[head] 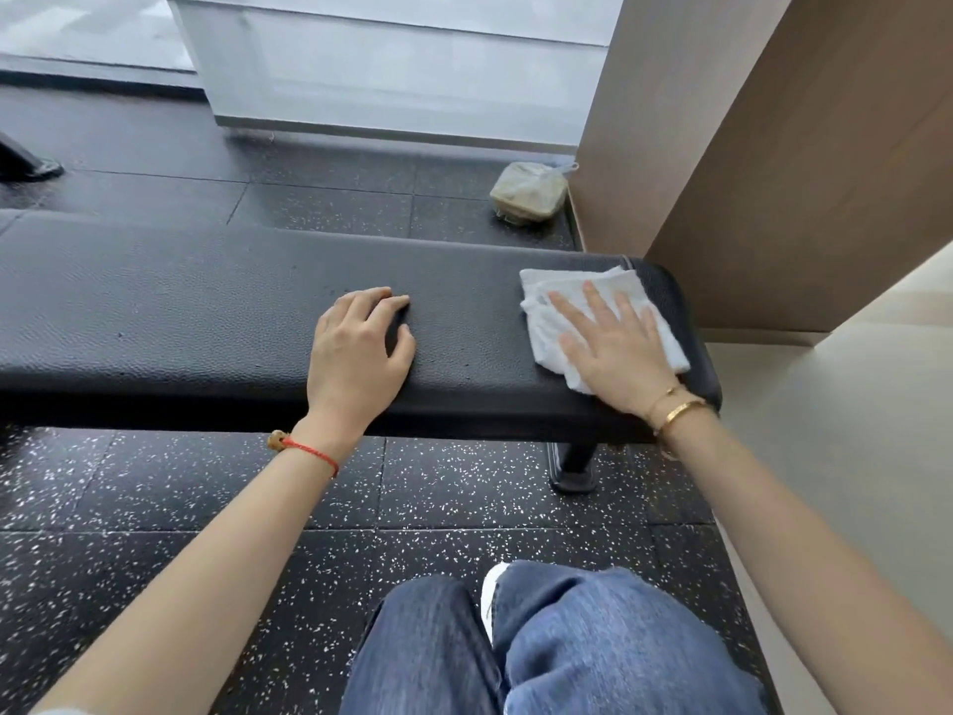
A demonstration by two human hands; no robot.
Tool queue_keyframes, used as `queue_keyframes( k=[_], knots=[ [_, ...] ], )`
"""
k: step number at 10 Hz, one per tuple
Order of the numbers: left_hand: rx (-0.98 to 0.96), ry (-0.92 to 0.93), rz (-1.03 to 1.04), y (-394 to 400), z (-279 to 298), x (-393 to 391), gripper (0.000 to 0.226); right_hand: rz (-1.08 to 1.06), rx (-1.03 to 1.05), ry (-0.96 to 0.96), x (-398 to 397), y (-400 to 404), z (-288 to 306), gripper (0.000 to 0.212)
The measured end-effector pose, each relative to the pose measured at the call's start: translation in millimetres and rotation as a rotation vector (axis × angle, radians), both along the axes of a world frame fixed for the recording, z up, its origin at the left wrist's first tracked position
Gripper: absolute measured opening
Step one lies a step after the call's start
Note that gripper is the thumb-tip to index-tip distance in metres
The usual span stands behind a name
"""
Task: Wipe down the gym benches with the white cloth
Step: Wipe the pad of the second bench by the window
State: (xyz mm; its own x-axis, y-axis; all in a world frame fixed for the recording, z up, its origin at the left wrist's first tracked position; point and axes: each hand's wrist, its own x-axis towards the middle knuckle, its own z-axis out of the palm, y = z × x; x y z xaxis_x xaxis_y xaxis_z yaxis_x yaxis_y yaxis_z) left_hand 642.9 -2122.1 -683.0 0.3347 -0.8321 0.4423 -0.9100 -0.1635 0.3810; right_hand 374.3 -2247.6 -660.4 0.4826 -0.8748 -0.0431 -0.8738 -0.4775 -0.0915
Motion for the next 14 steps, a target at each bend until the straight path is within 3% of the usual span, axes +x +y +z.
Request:
queue_keyframes(
  k=[1, 2, 4, 7, 9, 12, 13, 14],
  knots=[
    [0.000, -0.002, 0.001, -0.3, 0.3, 0.1, 0.035, -0.167, 0.079, 0.017, 9.5, -40.8, 9.3, 0.052],
    [-0.009, -0.011, 0.002, -0.3, -0.6, 0.7, 0.034, -0.169, 0.088, -0.001, 28.3, -41.2, 10.2, 0.053],
    [-0.010, -0.022, -0.001, -0.4, -3.3, 1.1, 0.034, -0.030, -0.025, -0.043, -23.2, 26.9, -3.3, 0.053],
    [0.006, -0.020, 0.009, 0.8, -1.2, -1.3, 0.035, -0.236, 0.077, -0.004, -3.0, -32.3, 10.5, 0.053],
    [-0.007, -0.024, 0.015, -0.1, -2.3, -1.1, 0.034, -0.069, -0.012, -0.082, -45.8, 53.4, -1.4, 0.053],
    [0.012, -0.037, 0.033, -2.1, -2.7, -2.1, 0.035, -0.162, 0.089, -0.025, 32.0, -44.3, 7.9, 0.053],
    [0.020, -0.039, 0.030, -1.7, -3.1, -1.5, 0.035, -0.024, 0.052, -0.013, 68.4, -20.9, 4.4, 0.054],
    [0.021, -0.033, 0.023, -1.3, -2.9, 0.0, 0.035, 0.135, -0.054, -0.032, 56.4, 26.2, -2.9, 0.053]
  ],
)
